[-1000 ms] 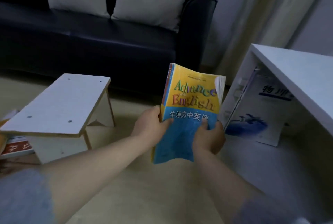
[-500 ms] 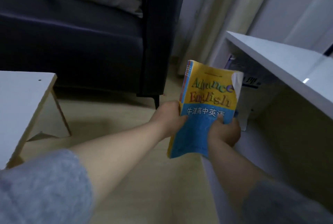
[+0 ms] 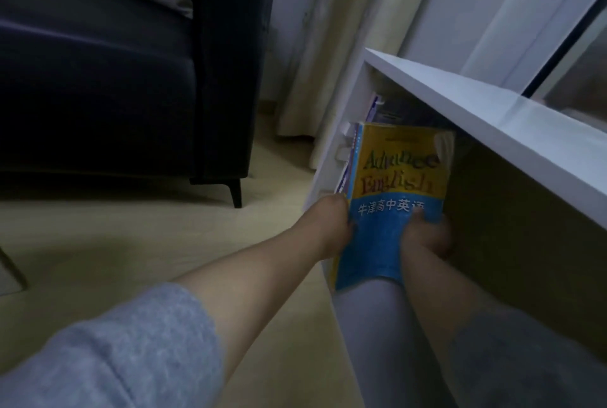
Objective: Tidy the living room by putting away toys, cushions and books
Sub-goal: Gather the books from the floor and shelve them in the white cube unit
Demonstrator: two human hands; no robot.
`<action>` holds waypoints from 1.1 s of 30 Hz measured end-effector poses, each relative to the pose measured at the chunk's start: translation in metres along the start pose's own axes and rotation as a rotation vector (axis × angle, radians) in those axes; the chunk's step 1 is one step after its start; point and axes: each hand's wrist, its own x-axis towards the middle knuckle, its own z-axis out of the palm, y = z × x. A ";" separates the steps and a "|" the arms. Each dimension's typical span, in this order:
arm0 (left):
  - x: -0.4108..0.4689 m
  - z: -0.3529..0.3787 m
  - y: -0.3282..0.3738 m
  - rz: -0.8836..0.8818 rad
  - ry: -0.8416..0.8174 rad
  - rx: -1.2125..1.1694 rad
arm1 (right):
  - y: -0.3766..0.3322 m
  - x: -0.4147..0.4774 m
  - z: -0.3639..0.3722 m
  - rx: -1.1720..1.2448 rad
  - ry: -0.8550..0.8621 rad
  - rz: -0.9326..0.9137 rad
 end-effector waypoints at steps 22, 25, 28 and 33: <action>0.077 0.021 -0.039 0.033 0.171 -0.023 | 0.031 0.070 0.045 0.246 -0.167 0.125; 0.080 0.021 -0.038 -0.002 0.132 -0.028 | 0.044 0.065 0.048 0.216 -0.179 0.160; 0.081 0.021 -0.038 -0.030 0.084 -0.007 | 0.059 0.055 0.049 0.177 -0.189 0.182; 0.078 0.029 -0.046 -0.029 0.102 -0.040 | 0.085 0.029 0.058 -0.040 0.001 0.204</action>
